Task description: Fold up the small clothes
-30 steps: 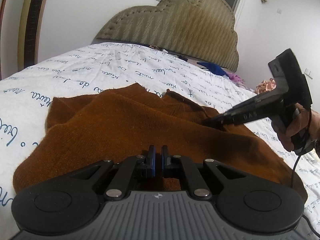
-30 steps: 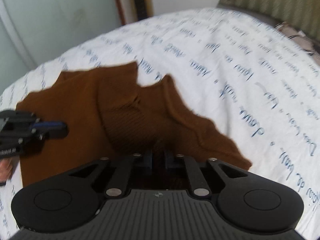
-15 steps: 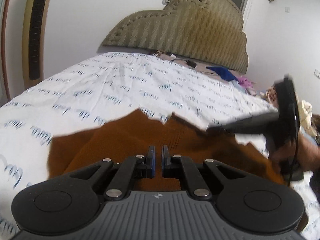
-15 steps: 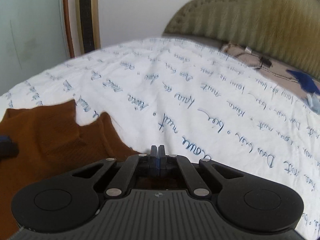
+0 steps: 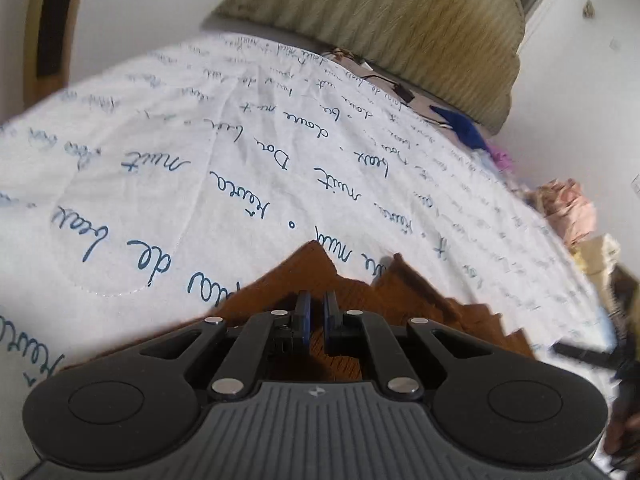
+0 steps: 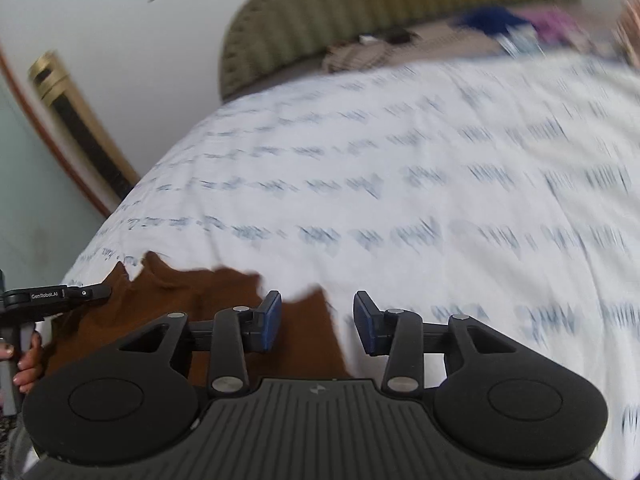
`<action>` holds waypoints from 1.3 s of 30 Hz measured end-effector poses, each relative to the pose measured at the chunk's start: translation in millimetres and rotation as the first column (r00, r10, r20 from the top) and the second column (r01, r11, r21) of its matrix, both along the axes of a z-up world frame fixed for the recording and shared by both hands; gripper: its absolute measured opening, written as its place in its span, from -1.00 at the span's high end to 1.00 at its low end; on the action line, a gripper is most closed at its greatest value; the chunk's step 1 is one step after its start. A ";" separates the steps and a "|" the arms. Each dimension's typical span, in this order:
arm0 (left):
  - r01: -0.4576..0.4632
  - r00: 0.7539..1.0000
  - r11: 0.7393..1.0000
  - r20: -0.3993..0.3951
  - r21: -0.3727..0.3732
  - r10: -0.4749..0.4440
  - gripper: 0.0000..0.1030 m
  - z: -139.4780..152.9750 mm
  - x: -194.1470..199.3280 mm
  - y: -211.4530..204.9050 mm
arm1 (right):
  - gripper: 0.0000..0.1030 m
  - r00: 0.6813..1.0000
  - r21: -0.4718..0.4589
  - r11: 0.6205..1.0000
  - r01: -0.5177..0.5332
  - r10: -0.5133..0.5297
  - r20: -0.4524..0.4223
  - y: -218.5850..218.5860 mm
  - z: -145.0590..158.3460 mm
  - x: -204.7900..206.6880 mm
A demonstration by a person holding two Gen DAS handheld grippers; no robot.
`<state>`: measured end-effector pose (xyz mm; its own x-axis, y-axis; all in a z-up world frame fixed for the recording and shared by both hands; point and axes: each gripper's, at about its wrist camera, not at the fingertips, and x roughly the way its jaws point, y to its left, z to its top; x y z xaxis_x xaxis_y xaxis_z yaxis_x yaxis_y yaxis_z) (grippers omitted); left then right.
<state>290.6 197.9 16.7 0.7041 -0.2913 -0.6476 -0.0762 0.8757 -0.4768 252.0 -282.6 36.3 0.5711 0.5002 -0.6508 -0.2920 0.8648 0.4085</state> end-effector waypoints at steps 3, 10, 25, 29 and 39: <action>0.014 1.000 1.000 0.008 -0.020 -0.014 0.89 3.3 -3.1 7.8 | 0.10 0.999 0.106 0.994 0.007 -0.002 -0.049 -11.3 -20.6 2.1; 0.051 0.999 0.998 0.007 -0.028 -0.050 0.67 7.5 -2.7 16.3 | -0.07 0.996 0.144 0.989 -0.046 0.056 -0.068 20.0 -41.3 9.0; 0.104 0.994 0.981 0.008 0.163 -0.106 -0.28 22.7 15.7 -4.3 | -0.07 0.996 0.134 0.989 -0.064 0.073 -0.060 28.8 -41.6 16.3; 0.153 0.988 0.972 -0.040 0.176 -0.149 -0.28 11.9 28.3 -15.6 | 0.45 0.996 0.139 0.989 -0.054 0.064 -0.067 29.3 -43.4 17.1; 0.113 0.993 0.977 -0.048 0.179 -0.106 0.82 7.5 31.9 -16.6 | 0.76 0.999 0.045 0.999 0.021 -0.023 0.048 19.6 -28.5 -0.1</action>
